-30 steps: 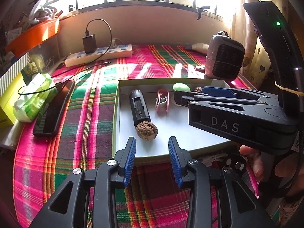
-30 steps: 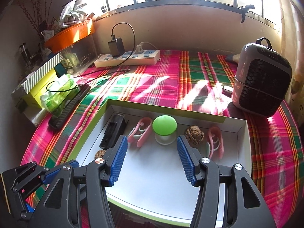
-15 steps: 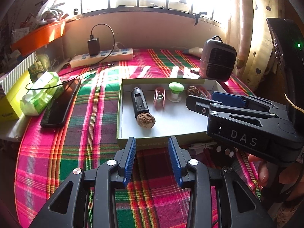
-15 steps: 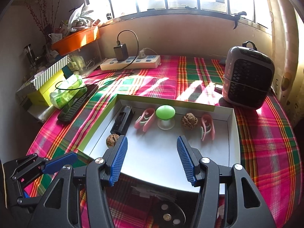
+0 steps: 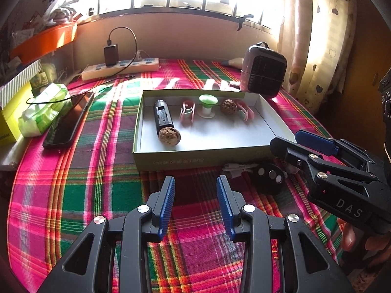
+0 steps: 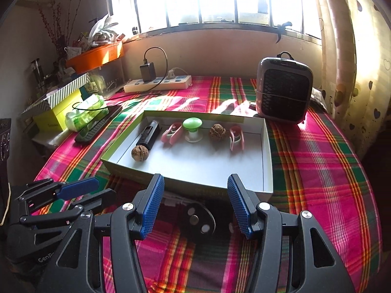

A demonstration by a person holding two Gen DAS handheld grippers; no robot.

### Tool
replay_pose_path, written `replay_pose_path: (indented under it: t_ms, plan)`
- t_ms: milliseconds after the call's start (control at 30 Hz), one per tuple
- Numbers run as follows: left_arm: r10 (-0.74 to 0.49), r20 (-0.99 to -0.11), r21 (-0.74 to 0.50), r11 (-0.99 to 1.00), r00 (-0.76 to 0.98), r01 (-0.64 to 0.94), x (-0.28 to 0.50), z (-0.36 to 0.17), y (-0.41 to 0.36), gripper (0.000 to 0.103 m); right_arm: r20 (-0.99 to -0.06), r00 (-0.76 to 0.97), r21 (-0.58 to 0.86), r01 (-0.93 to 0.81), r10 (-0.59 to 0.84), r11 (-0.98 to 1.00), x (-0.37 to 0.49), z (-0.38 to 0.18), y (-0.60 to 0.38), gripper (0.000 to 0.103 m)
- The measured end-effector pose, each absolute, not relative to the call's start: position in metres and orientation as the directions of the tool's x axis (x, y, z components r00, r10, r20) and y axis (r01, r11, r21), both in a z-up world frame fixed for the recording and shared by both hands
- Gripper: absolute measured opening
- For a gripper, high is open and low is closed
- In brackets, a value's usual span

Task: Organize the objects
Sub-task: 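Withdraw both open tools from the tray toward the black round disc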

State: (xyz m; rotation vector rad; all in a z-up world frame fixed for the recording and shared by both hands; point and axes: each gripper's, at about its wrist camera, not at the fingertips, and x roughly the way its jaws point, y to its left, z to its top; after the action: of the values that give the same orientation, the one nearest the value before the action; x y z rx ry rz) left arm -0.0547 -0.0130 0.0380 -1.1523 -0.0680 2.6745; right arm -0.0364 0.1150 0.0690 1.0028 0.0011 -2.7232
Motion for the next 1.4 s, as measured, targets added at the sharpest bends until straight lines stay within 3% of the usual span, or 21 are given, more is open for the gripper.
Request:
replay_pose_path:
  t_ms: [867,1400]
  plan:
    - [0.374,-0.748,-0.228,-0.921,-0.548,-0.317,-0.066,0.013,0.045,0.042,-0.679,-0.714,0.14,0.103,-0.171,-0.985,-0.001,0.036,0.189,0.055]
    - [0.362,-0.767,-0.221,-0.924,-0.53,-0.311,-0.082,0.006,0.07,0.042,-0.694,-0.687,0.18,0.123,-0.214,-0.976,-0.008,0.032,0.2,0.056]
